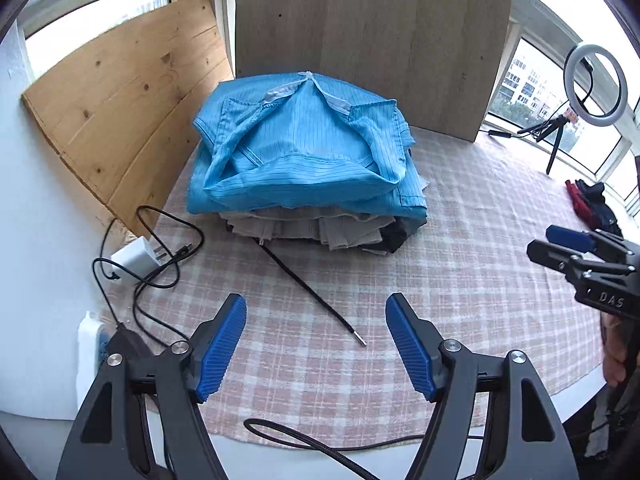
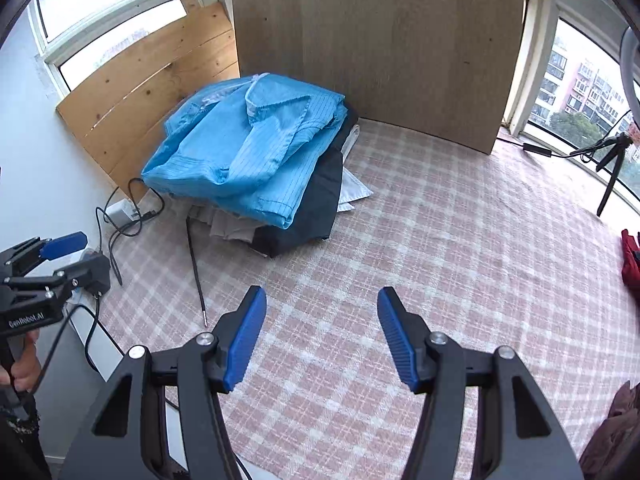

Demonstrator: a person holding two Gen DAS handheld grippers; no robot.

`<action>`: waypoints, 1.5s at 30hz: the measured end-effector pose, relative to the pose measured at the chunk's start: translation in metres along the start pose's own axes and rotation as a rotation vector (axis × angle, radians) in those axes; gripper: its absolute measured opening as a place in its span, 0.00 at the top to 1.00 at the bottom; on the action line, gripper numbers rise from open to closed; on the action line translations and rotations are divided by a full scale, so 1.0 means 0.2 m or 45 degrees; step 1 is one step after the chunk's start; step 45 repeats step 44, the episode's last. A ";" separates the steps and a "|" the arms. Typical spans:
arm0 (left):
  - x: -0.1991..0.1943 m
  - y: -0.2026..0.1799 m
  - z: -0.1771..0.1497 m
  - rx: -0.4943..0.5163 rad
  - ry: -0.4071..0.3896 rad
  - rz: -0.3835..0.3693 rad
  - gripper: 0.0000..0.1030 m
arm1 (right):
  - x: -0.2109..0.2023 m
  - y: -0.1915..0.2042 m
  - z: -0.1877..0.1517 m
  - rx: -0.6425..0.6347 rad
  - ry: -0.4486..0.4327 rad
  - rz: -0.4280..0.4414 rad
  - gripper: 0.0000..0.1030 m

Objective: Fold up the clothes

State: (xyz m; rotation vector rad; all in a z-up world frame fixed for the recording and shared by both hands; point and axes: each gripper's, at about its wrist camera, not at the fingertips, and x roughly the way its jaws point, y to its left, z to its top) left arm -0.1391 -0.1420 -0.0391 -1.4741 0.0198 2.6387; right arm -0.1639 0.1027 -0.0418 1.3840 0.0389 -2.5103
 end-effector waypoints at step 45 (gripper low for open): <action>-0.26 -0.05 -0.20 -0.012 -0.024 -0.013 0.27 | -0.29 0.15 -0.22 -0.011 -0.073 -0.114 0.41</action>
